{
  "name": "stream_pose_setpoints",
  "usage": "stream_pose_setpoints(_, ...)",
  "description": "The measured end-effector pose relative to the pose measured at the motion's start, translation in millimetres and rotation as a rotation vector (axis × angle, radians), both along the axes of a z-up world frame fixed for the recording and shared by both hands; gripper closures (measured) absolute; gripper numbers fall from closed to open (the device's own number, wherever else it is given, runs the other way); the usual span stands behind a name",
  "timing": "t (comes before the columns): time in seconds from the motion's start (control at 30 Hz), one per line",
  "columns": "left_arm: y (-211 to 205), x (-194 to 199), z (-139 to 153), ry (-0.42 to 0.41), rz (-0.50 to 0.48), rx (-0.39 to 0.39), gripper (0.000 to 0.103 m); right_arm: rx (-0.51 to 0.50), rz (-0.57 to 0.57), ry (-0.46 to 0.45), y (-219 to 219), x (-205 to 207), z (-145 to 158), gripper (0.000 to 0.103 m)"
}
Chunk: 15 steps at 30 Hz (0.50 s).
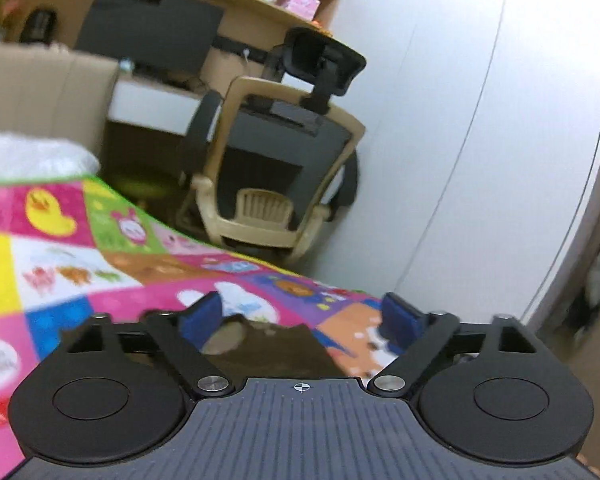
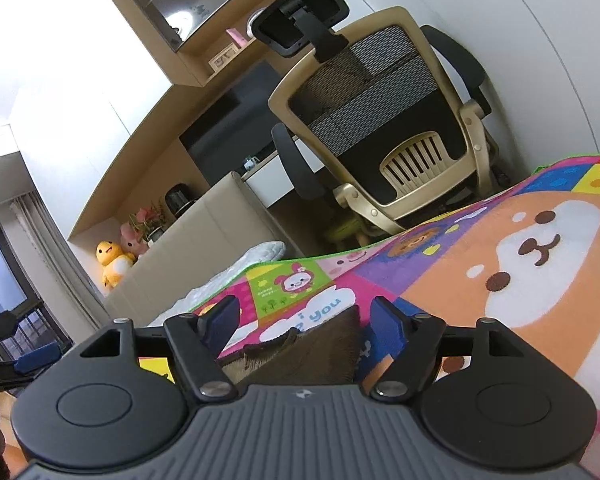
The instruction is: Fold clothes
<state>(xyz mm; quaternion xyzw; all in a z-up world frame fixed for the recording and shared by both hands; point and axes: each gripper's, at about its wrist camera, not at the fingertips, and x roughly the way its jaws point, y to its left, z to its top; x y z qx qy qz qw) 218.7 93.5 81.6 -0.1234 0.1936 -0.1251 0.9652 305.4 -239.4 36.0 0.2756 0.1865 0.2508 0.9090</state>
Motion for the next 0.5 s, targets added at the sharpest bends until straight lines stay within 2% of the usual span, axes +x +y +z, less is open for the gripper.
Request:
stream_pose_setpoints(0.13, -2.3, -1.2, -20.2, 0.091, 0.066, 0.186, 0.01, -0.063, 0.102, 0.03, 21.4, -1.1, 8.6, 0.03)
stream_pose_setpoints(0.2, -9.4, -1.4, -36.5, 0.125, 0.042, 0.325, 0.01, -0.139, 0.18, 0.053, 43.7, 0.5, 12.2, 0.03)
stream_pose_setpoints(0.3, -23.8, -4.2, -60.8, 0.144, -0.007, 0.51, 0.009, -0.262, 0.248, 0.165, 77.3, 11.0, 6.8, 0.039)
stream_pose_setpoints(0.33, -28.0, -6.3, -67.8, 0.147, -0.022, 0.541, 0.009, -0.291, 0.255, 0.192, 85.2, 15.5, 3.3, 0.041)
stream_pose_setpoints(0.4, -32.3, -10.5, -80.5, 0.153, -0.041, 0.552, 0.009, -0.355, 0.27, 0.231, 101.6, 22.7, -2.6, 0.043)
stream_pose_setpoints(0.43, -33.1, -11.9, -84.0, 0.156, -0.043, 0.542, 0.009, -0.388, 0.284, 0.226, 109.8, 22.6, -3.3, 0.059)
stream_pose_setpoints(0.47, -34.6, -13.5, -85.4, 0.146, -0.032, 0.549, 0.008, -0.411, 0.31, 0.215, 117.8, 20.2, -2.1, 0.071)
stream_pose_setpoints(0.5, -36.2, -15.2, -86.8, 0.137, -0.022, 0.555, 0.008, -0.421, 0.333, 0.195, 124.3, 16.7, 3.8, 0.088)
